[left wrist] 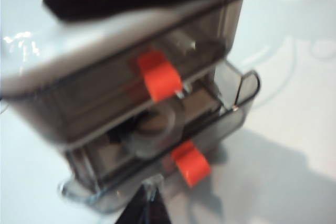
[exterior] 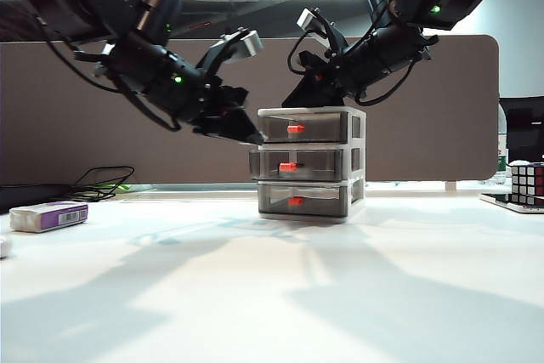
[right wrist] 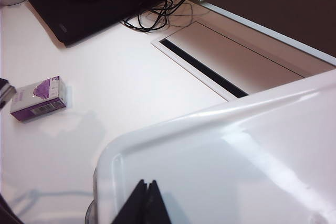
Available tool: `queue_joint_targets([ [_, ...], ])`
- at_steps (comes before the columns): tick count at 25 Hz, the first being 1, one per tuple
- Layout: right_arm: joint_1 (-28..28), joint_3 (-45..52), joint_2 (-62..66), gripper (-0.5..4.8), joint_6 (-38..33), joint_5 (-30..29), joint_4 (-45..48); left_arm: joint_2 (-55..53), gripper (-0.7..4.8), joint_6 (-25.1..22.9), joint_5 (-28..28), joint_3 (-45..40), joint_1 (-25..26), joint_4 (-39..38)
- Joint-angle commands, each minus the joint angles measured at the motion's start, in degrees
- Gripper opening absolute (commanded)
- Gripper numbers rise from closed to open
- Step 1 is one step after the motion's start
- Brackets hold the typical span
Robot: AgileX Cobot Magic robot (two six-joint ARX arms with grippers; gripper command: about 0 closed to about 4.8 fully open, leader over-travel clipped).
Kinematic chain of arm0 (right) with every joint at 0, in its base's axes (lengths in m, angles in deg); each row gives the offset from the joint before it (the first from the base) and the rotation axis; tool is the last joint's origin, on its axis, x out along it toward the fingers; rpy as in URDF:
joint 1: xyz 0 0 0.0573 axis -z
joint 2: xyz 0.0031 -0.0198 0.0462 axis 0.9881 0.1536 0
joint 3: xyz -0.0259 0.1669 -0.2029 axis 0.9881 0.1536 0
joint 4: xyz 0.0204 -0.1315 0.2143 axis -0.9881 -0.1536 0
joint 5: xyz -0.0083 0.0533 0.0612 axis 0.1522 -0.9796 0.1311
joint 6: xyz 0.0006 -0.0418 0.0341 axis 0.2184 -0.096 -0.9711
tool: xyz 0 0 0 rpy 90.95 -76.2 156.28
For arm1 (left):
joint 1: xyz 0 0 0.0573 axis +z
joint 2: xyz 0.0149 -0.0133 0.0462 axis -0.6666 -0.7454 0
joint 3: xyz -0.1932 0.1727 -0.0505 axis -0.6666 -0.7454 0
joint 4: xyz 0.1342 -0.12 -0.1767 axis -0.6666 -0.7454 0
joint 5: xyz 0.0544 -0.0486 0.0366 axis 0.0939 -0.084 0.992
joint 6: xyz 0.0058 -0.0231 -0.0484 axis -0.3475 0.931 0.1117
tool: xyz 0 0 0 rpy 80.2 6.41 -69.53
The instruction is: Open the second layer of the drawer on the table, pick up the transparent tape on the table and put it in, and finally close the drawer.
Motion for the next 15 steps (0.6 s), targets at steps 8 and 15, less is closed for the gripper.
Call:
queue_joint_targets([
  [8, 0.2, 1.7, 1.92, -0.05, -1.31, 1.29, -9.09, -4.5, -0.06, -1.11, -3.02, 6.93, -0.24, -6.29],
  [15, 0.2, 1.7, 1.9, -0.05, -1.31, 0.87, -9.35, -4.0, -0.06, -3.78, -7.3, 6.82, 0.57, -10.36],
])
